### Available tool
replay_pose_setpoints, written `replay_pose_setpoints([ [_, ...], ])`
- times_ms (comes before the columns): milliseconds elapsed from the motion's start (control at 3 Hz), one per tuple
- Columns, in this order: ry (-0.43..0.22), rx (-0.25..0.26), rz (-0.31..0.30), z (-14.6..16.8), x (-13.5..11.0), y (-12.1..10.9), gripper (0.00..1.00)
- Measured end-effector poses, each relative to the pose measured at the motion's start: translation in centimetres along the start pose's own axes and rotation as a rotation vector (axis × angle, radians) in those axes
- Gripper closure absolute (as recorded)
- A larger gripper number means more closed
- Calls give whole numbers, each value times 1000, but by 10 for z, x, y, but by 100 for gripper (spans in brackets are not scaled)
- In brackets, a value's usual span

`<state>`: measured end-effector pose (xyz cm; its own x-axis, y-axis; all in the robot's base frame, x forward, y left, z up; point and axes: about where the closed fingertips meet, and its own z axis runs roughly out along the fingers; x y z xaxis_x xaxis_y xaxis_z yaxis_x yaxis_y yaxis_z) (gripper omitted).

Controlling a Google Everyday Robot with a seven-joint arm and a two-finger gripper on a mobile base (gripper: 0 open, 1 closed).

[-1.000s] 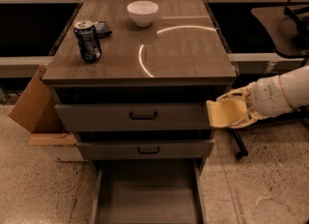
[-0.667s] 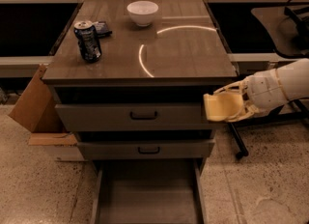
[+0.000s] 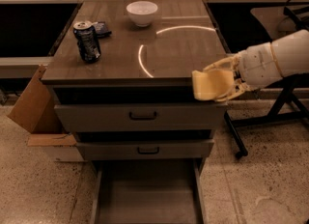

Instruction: Pick sponge from bottom drawer and place on counter

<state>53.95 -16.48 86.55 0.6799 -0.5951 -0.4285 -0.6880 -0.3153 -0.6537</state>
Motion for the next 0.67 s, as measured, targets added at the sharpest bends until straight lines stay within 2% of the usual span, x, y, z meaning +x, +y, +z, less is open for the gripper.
replay_pose_setpoints([
  [333, 1, 52, 30, 2, -39, -36, 100],
  [667, 1, 53, 30, 2, -39, -36, 100],
])
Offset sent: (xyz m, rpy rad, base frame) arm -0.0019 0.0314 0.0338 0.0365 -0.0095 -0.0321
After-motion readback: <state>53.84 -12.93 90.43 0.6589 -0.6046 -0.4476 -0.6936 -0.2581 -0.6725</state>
